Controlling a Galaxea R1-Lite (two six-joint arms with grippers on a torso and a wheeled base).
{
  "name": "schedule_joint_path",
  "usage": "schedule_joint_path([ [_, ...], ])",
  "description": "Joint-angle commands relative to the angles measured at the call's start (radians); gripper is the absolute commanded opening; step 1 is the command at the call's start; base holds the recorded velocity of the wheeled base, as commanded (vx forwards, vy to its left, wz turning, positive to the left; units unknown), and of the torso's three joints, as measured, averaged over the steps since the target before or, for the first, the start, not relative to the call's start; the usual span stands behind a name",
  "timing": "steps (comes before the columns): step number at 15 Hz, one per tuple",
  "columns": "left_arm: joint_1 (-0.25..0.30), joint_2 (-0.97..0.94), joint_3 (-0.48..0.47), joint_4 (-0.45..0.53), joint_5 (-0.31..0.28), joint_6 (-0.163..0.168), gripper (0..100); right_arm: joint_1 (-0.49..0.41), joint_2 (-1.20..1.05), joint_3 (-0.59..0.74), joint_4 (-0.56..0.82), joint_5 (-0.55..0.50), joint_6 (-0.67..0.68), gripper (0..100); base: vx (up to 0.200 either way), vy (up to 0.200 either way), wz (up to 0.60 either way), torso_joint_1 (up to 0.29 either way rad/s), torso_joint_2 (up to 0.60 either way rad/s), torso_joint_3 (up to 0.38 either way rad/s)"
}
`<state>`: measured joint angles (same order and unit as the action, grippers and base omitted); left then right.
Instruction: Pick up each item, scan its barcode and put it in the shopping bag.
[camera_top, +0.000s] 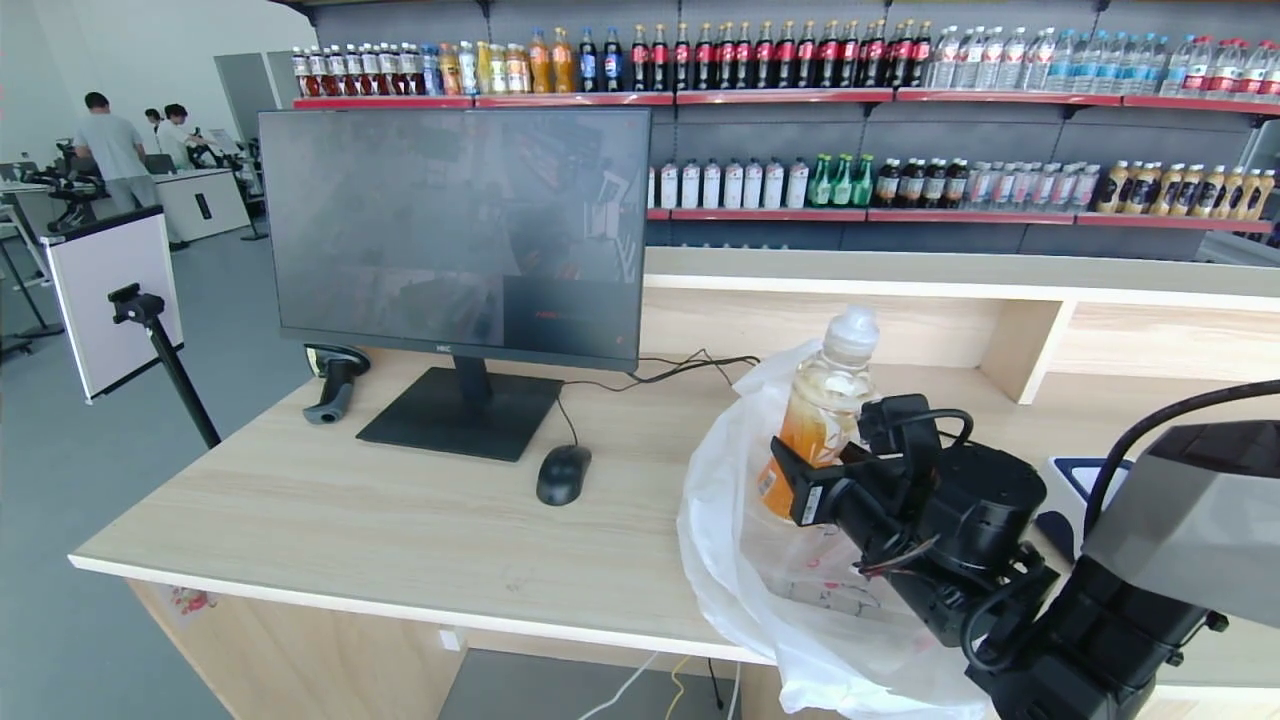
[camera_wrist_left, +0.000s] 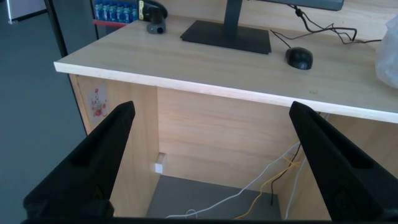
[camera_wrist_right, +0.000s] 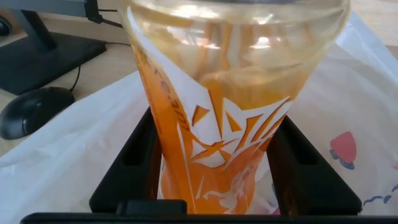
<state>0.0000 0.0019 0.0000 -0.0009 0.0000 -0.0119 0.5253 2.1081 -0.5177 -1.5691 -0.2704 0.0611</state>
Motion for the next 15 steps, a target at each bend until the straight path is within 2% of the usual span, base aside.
schedule_joint_path([
  [1, 0.0, 0.0, 0.0, -0.001, 0.0, 0.0, 100, 0.002, 0.001, 0.008, -0.002, 0.0, 0.002, 0, 0.0, 0.0, 0.0, 0.0, 0.0, 0.0],
  [15, 0.0, 0.0, 0.0, -0.001, 0.0, 0.0, 100, -0.005, 0.027, 0.013, -0.002, 0.0, 0.002, 0, 0.0, 0.0, 0.0, 0.0, 0.0, 0.0],
])
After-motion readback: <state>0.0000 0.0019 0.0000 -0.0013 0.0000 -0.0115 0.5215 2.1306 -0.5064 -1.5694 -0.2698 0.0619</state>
